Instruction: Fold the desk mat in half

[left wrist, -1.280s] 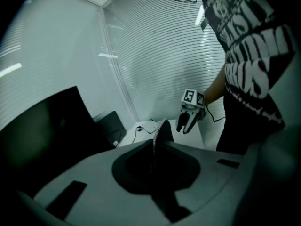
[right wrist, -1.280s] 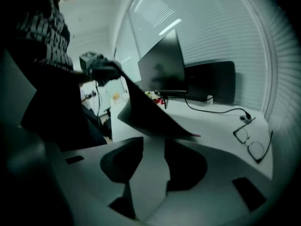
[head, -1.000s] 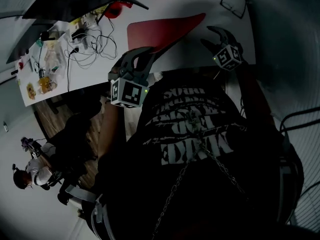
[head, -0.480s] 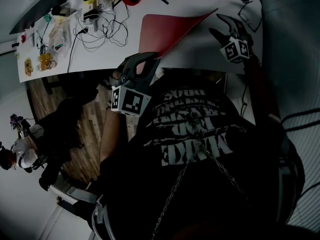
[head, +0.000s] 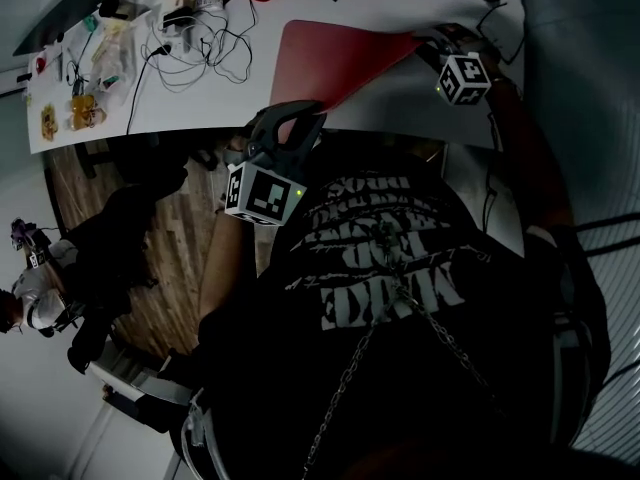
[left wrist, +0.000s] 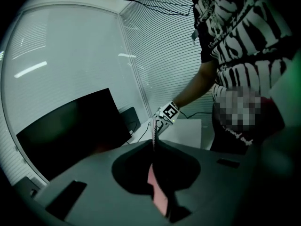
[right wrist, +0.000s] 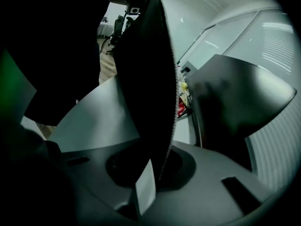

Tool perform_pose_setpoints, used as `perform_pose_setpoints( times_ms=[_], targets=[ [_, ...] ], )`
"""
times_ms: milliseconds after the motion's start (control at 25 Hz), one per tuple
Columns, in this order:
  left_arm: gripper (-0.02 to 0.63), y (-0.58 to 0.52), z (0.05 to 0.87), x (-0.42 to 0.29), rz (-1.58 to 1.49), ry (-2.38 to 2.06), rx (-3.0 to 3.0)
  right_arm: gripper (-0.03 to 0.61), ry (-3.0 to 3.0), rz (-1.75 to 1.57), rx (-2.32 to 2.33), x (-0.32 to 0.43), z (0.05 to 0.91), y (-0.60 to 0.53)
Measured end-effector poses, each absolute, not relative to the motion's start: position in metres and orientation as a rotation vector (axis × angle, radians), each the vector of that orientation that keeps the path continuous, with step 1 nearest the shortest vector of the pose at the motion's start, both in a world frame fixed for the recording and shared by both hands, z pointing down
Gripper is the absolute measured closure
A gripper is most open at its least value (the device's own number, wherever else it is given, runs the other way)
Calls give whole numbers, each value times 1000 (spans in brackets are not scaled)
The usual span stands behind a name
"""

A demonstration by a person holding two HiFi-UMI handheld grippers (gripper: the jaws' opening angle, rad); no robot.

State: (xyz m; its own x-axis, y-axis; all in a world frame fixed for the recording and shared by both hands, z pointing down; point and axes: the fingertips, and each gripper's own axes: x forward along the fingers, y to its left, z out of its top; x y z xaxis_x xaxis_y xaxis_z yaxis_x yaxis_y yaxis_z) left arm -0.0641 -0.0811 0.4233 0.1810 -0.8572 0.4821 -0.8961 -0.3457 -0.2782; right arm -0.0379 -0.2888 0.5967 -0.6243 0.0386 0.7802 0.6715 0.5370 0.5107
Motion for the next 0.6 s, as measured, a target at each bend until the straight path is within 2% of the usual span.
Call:
perform_pose_setpoints(
  times_ms=[40,240,600],
  targets=[
    [592,-82,426,-66,874,-1755,2345,561,-2022,-1059,-586,-32,603,-287],
    [592,-91,421,-85,785,-1840,2260,565,-2054,-856,-579,-5,600,-276],
    [592,-163,325,-187,688,-2104,2235,565,-2250,-926,-151,-41,453,-342]
  ],
)
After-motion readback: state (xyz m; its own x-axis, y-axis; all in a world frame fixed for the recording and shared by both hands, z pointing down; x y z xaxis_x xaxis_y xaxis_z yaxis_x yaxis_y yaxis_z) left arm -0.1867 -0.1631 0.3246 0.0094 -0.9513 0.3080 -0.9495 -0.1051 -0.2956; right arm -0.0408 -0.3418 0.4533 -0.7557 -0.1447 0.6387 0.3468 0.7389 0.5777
